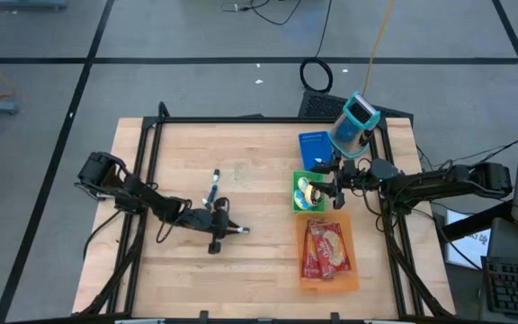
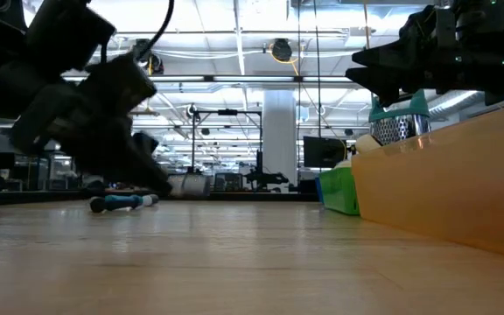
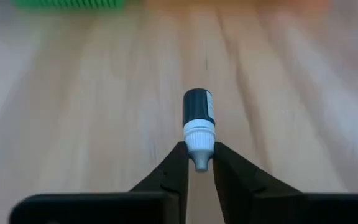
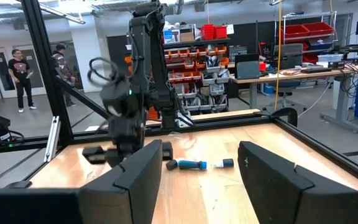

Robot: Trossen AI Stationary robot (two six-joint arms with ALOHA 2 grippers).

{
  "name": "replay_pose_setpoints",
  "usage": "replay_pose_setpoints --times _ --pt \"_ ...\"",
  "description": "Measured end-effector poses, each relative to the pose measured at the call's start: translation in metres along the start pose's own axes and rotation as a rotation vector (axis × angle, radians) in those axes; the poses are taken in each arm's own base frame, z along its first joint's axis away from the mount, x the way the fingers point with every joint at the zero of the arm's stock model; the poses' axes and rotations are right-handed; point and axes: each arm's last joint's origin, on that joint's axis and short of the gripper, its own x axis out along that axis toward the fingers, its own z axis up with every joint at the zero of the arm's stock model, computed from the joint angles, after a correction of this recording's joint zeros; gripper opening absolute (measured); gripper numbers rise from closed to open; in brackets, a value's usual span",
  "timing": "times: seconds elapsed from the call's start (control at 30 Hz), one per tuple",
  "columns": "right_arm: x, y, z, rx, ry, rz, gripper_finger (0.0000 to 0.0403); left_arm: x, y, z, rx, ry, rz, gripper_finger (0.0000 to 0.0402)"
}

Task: Pick & Place Food Item
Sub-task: Put the dark blue food coloring bottle into the blue bin

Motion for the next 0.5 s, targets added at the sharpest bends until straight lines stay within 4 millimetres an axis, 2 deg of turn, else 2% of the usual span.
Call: replay_pose_setpoints --times 0.1,0.23,0.37,0.5 --pt "0.0 0.0 -0.001 0.001 0.008 -0.001 0.0199 -0.004 0.003 0.014 -0.015 -0.097 0.004 0.0042" --pt "0.0 0.0 -0.001 -0.009 0.014 0.001 0.0199 -0.013 0.01 0.031 -0.061 -0.202 0.015 0.0046" --pt "0.001 0.007 -0.002 -0.077 0.018 0.033 0.0199 -0.022 0.017 0.049 -0.197 -0.297 0.028 0.0053" --pt "0.003 0.016 -0.004 -0.154 0.02 -0.021 0.0199 -0.028 0.025 0.071 -0.359 -0.388 0.004 0.0039"
